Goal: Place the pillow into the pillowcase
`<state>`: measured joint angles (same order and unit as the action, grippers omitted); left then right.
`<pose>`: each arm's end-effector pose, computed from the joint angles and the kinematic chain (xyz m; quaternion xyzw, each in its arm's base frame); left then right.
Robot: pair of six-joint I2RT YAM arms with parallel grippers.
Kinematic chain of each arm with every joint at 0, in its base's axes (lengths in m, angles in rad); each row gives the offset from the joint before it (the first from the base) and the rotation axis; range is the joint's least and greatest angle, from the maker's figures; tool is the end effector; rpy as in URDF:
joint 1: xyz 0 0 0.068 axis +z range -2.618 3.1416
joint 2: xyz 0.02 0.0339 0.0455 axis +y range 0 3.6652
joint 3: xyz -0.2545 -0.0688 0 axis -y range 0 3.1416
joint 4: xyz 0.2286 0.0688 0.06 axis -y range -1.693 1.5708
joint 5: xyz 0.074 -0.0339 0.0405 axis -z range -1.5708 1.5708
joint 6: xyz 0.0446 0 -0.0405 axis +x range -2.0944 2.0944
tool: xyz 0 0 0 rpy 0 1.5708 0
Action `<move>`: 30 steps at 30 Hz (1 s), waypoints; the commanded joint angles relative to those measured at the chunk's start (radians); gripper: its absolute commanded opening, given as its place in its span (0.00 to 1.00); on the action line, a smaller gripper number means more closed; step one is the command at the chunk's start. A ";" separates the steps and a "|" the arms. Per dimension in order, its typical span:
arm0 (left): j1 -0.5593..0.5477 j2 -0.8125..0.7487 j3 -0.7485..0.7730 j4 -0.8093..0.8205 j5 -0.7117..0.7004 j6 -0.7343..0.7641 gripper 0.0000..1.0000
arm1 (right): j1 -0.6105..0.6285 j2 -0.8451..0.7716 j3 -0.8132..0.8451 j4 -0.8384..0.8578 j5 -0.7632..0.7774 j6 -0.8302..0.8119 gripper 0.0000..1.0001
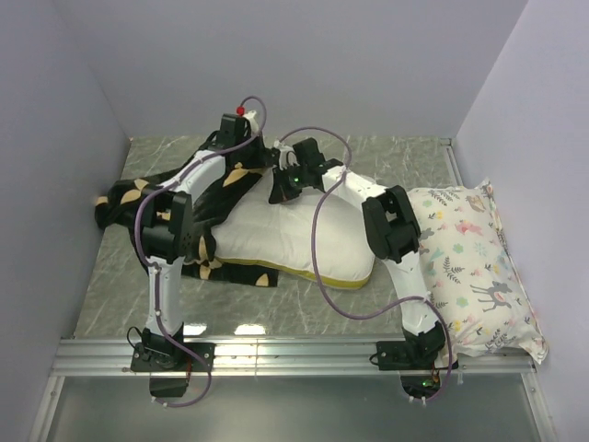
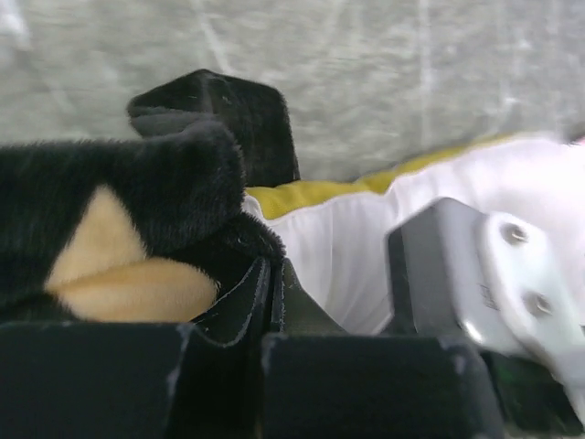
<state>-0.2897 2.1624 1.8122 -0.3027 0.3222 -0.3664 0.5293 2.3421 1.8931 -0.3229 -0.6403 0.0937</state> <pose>0.4652 -0.1534 0.2320 0.0371 0.8870 -0.2770 0.3676 0.4251 0.2795 0.1742 -0.3085 0.8274 0.3891 0.2625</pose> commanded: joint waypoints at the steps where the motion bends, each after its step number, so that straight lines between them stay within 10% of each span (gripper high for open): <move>1: -0.034 -0.044 -0.017 0.025 0.169 -0.102 0.00 | -0.006 -0.085 -0.034 0.060 -0.059 0.069 0.00; 5: -0.014 -0.041 -0.066 -0.021 0.193 -0.086 0.00 | -0.073 -0.206 -0.095 0.062 -0.084 0.098 0.08; 8: 0.012 -0.067 -0.122 -0.032 0.181 -0.051 0.00 | -0.138 -0.268 -0.048 -0.072 -0.002 0.009 0.51; 12: 0.024 -0.076 -0.120 -0.081 0.189 0.076 0.00 | -0.195 -0.259 0.035 -0.255 0.167 -0.165 0.71; 19: 0.027 -0.084 -0.068 -0.199 0.300 0.275 0.04 | -0.239 -0.109 0.141 -0.257 0.208 -0.241 0.71; 30: 0.029 -0.110 -0.013 -0.384 0.399 0.573 0.37 | -0.169 0.106 0.339 -0.176 0.088 -0.247 0.72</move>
<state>-0.2569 2.1223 1.7683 -0.5690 0.6353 0.0708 0.3229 2.4626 2.2047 -0.5583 -0.4984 -0.1246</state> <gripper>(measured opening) 0.336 0.720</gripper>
